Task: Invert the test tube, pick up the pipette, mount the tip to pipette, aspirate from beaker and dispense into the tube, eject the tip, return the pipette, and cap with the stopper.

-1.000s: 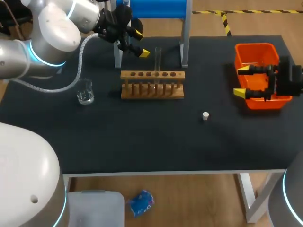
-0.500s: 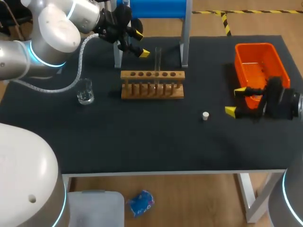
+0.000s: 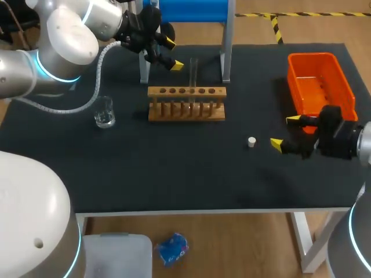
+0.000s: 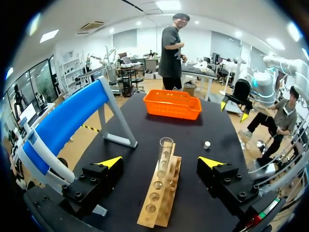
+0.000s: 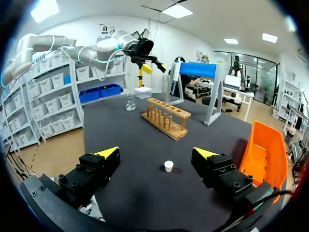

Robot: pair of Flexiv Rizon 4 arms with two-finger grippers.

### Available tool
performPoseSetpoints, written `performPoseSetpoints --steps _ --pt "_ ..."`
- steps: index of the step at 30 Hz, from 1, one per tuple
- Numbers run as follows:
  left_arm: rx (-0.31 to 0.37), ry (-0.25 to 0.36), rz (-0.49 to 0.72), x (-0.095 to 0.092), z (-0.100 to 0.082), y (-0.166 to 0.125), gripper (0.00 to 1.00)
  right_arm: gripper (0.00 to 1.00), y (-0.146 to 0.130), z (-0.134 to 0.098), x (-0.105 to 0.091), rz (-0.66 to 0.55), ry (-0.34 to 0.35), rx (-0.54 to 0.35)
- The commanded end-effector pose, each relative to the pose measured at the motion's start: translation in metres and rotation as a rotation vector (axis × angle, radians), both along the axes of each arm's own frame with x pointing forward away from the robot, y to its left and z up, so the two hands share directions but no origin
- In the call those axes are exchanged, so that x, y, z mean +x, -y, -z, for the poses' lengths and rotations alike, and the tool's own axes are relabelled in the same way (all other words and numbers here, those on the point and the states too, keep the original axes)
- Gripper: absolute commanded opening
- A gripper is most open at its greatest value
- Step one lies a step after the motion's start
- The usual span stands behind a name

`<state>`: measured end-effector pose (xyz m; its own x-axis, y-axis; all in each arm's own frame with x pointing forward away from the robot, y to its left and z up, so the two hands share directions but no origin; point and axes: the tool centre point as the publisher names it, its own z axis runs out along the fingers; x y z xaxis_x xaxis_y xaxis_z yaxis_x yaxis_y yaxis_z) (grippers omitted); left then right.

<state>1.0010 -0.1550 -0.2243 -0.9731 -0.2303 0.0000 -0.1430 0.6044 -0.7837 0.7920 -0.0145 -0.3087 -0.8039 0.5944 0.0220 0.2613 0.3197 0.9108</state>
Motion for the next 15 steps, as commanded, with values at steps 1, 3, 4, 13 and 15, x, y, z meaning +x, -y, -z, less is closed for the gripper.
performPoseSetpoints --steps 1,3,4,13,15 --pt "0.004 -0.005 0.003 0.001 -0.001 -0.001 1.00 1.00 -0.012 0.012 0.010 0.002 -0.029 -0.026" --pt "0.004 -0.005 0.003 0.001 -0.001 -0.001 1.00 1.00 -0.013 0.021 0.013 0.004 -0.050 -0.024" --pt "0.004 -0.005 0.003 0.001 -0.001 -0.001 1.00 1.00 -0.014 0.025 0.013 0.006 -0.059 -0.021" --pt "0.004 -0.005 0.003 0.001 -0.001 -0.001 1.00 1.00 -0.013 0.056 0.024 0.056 -0.110 -0.027" --pt "0.004 -0.005 0.003 0.001 -0.001 -0.001 1.00 1.00 -0.014 0.061 0.027 0.074 -0.115 -0.035"
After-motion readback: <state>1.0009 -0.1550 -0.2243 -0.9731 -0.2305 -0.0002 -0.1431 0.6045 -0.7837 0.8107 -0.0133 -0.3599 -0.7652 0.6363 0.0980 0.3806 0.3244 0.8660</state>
